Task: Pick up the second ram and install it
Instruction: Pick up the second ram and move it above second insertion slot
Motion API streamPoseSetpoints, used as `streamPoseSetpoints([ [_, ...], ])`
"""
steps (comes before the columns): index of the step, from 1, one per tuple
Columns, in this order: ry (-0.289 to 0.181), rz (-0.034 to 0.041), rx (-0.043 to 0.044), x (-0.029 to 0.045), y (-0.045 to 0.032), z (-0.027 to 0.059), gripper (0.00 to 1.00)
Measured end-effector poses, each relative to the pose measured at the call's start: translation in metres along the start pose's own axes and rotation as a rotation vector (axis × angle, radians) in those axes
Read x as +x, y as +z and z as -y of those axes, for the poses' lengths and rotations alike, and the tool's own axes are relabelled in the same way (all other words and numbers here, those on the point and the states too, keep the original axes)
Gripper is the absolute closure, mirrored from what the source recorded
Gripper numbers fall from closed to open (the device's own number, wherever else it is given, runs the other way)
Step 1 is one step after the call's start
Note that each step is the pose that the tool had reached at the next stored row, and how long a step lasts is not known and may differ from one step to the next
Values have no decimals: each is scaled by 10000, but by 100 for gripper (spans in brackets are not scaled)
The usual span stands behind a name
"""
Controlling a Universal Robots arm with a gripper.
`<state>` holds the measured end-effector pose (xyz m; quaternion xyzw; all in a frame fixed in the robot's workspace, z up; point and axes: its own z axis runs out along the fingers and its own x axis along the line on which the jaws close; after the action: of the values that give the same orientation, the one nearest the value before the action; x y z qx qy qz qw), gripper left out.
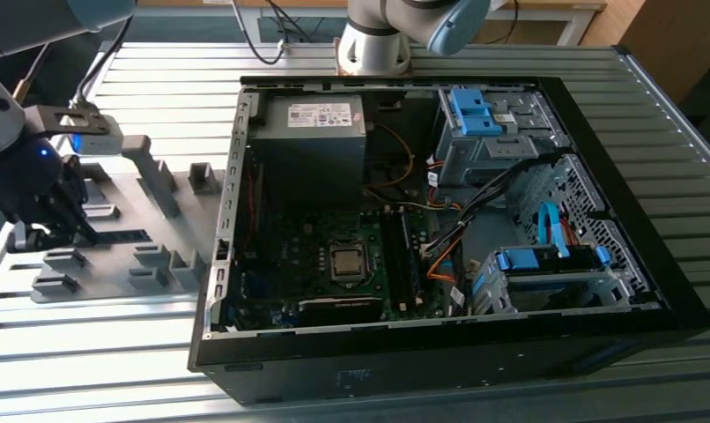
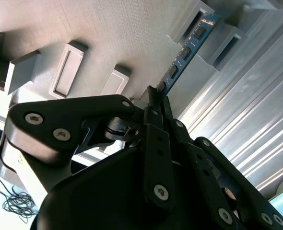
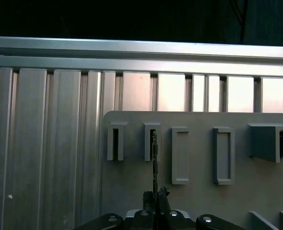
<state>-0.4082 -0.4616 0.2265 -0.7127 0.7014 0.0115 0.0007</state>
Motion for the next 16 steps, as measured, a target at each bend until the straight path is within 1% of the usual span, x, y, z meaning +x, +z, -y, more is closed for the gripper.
streamPoseSetpoints([
  [16, 0, 0, 0, -1, -47, -1, 86],
])
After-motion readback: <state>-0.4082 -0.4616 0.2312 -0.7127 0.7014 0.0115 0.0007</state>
